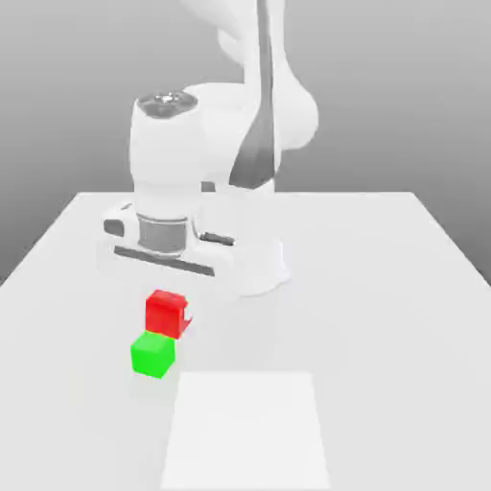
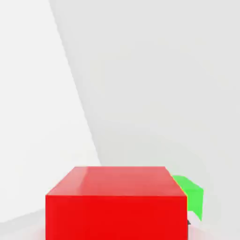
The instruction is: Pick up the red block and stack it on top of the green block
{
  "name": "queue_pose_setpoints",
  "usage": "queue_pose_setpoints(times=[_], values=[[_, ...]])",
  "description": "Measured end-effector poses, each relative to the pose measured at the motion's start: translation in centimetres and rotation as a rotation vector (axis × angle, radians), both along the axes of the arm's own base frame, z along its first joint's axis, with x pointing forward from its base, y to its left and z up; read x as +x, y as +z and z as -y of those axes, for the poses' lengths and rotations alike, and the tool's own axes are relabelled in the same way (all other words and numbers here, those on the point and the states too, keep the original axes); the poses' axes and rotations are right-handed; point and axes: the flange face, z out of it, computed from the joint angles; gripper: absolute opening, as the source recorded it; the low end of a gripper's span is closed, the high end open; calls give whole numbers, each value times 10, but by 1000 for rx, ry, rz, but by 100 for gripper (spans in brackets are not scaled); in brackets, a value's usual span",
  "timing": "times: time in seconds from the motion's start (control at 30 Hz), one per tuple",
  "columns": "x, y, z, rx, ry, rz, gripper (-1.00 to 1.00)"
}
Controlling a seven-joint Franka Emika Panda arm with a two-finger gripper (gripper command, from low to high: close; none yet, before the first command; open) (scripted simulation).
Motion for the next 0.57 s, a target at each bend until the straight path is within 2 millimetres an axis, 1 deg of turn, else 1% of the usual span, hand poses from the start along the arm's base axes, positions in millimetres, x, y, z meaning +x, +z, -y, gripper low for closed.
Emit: queue_pose_setpoints(times=[0.17,0.27,0.43,0.47,0.57], values=[[-26,0,24,42,-233,19,-100],[-28,-17,27,52,-263,22,-100],[-29,-53,27,51,-269,22,-100],[-30,-60,27,50,-269,22,100],[-30,-60,27,50,-268,22,100]])
